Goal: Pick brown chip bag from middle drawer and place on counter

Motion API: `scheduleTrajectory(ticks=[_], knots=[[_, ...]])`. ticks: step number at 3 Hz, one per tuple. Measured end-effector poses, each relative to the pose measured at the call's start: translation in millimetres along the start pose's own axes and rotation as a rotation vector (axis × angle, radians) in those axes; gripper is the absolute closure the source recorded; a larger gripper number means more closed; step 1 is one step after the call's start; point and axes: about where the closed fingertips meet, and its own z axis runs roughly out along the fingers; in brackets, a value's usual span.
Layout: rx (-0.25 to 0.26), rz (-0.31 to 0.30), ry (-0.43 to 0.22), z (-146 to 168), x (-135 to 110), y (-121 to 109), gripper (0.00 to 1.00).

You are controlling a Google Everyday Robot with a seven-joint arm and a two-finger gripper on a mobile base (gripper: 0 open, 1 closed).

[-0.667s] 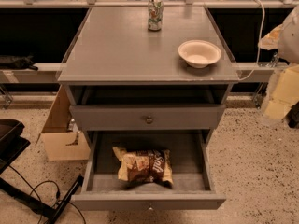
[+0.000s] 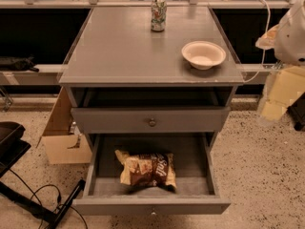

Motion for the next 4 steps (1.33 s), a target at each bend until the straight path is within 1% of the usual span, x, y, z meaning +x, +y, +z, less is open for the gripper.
scheduleTrajectory(ticks=[1,2,3,4], knots=[[-0.031,-0.064,-0.061,53.3,-7.1,20.3,0.00],[-0.057,-0.108,-0.091,125.6,-4.8,44.4,0.00],[-0.100,-0.108,-0.135,215.6,-9.8,53.7,0.00],[-0.112,-0.067,-0.214,300.9,-25.1,41.2,0.00]])
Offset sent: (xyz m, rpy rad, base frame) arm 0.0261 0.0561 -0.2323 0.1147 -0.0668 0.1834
